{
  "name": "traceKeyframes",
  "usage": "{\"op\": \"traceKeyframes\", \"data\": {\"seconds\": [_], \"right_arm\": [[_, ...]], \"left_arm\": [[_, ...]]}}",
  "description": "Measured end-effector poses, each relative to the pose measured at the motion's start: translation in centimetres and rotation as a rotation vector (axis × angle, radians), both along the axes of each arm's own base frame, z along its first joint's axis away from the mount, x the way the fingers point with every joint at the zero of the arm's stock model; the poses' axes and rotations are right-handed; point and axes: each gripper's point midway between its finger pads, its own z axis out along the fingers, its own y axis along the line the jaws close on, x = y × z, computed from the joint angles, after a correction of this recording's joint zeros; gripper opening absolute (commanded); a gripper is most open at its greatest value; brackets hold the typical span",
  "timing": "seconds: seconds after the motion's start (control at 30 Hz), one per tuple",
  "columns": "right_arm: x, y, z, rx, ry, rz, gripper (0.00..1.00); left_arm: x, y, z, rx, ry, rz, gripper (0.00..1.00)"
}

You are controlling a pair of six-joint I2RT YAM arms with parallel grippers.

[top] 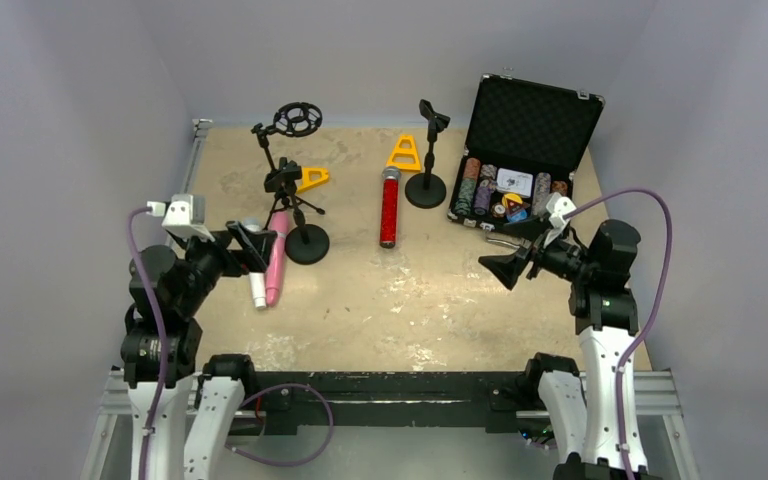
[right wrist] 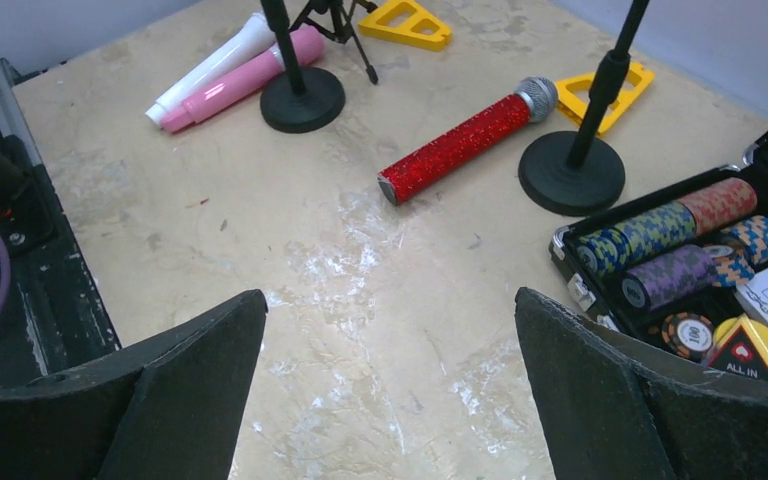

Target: Attach the microphones to the stand

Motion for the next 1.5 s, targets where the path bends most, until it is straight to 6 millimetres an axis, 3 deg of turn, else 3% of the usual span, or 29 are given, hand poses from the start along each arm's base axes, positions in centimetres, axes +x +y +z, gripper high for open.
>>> {"op": "traceKeyframes", "data": {"seconds": [0.23,0.37,0.53,0.7,0.83,1.0,1.17,1.5], "right_arm": [[-1.0,0.9,-1.1,-0.057,-0.033,0.103,0.99],[-1.4,1.2,-1.6,-0.073,-0.031,0.126,0.99],[-1.5,1.3,-1.7,-0.082,-0.035,0.135,0.99],[-1.6,1.3,-1.5,-0.084,-0.041,0.139,0.99],[-1.6,1.3,-1.6,-0.084,-0.038,0.139,0.99],[-1.7,1.4,-1.7,-0.084,-0.033,0.140,0.99],[-1.7,1.4,-1.7,-0.086,-0.034,0.141,0.99],[-1.8,1.3,-1.8,-0.091,-0.035,0.143,0.99]], "left_arm": [[-0.3,-0.6,6.3,-0.005,0.048,-0.033,1.00],[0.5,-1.0,8.3,0.013,0.096,-0.061,1.00],[2.4,-3.0,9.5,0.074,0.166,-0.138,0.95],[6.2,-2.6,8.0,0.178,0.267,-0.106,0.83],[9.5,-2.2,4.7,0.254,0.381,-0.088,0.70],[11.8,-2.5,1.0,0.302,0.497,-0.121,0.56],[12.8,-2.8,0.0,0.324,0.523,-0.145,0.44],[12.5,-3.1,-0.1,0.369,0.525,-0.165,0.13]]}}
